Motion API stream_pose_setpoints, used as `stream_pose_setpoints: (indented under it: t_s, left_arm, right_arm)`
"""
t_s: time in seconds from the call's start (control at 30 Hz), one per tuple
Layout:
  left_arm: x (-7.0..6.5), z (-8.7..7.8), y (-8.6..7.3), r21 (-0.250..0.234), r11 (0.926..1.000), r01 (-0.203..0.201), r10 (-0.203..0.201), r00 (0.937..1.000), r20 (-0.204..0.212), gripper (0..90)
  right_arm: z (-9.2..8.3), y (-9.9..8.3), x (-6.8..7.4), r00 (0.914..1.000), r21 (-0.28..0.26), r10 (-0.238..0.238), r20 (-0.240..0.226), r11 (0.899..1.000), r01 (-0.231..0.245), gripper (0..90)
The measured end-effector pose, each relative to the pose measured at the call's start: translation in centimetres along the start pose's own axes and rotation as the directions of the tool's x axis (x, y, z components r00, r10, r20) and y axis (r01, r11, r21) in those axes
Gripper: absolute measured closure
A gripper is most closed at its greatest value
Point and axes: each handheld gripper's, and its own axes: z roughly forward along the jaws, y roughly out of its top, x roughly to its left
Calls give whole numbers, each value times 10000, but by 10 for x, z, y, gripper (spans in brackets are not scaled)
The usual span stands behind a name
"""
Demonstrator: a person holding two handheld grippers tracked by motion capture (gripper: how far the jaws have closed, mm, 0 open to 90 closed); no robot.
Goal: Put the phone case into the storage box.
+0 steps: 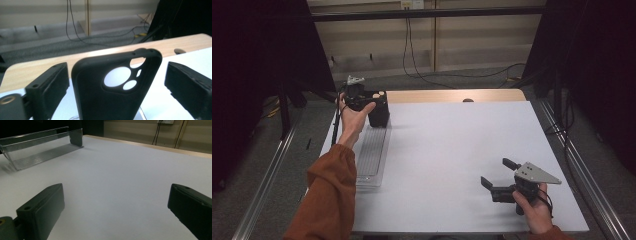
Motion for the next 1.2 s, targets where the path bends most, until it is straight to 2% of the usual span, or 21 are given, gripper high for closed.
stream_pose_setpoints:
  t_s: [0.13, 0.23, 0.3, 0.5, 0.6, 0.73, 1.0, 1.2]
  left_arm:
    - [0, -5, 1, -172, 9998, 91, -87, 9996, 263, 33]
    - [-1, -10, 3, -390, 9991, -157, 169, 9994, 312, 32]
    - [-3, -13, 4, -612, 9981, -116, 128, 9997, 194, 31]
    - [-4, -20, 5, -1082, 9936, -338, 367, 9990, 253, 26]
    - [-5, -23, 4, -1109, 9933, -319, 353, 9990, 286, 23]
    - [-8, -29, 1, -1493, 9873, -536, 632, 9962, 604, 22]
    - [-11, -38, -2, -1617, 9853, -560, 683, 9951, 716, 23]
    - [-15, -46, -6, -1647, 9851, -500, 671, 9927, 1001, 22]
  right_arm:
    - [0, 0, 1, 10000, -22, -40, 26, 10000, 40, 2]
    - [-1, 1, 1, 10000, -57, -29, 57, 10000, 29, 2]
    - [0, 1, 1, 10000, -49, -36, 62, 10000, 37, 2]
    - [0, 1, 2, 9999, -96, -61, 91, 9999, 62, 2]
    - [0, 1, 1, 9999, -132, -63, 129, 9999, 65, 2]
    - [-1, 2, 0, 9998, -215, -119, 183, 9997, 123, 0]
    - [-1, 1, -1, 9998, -246, -16, 173, 9997, 20, 1]
    - [-3, 2, -4, 9990, -438, 134, 423, 9990, -116, 0]
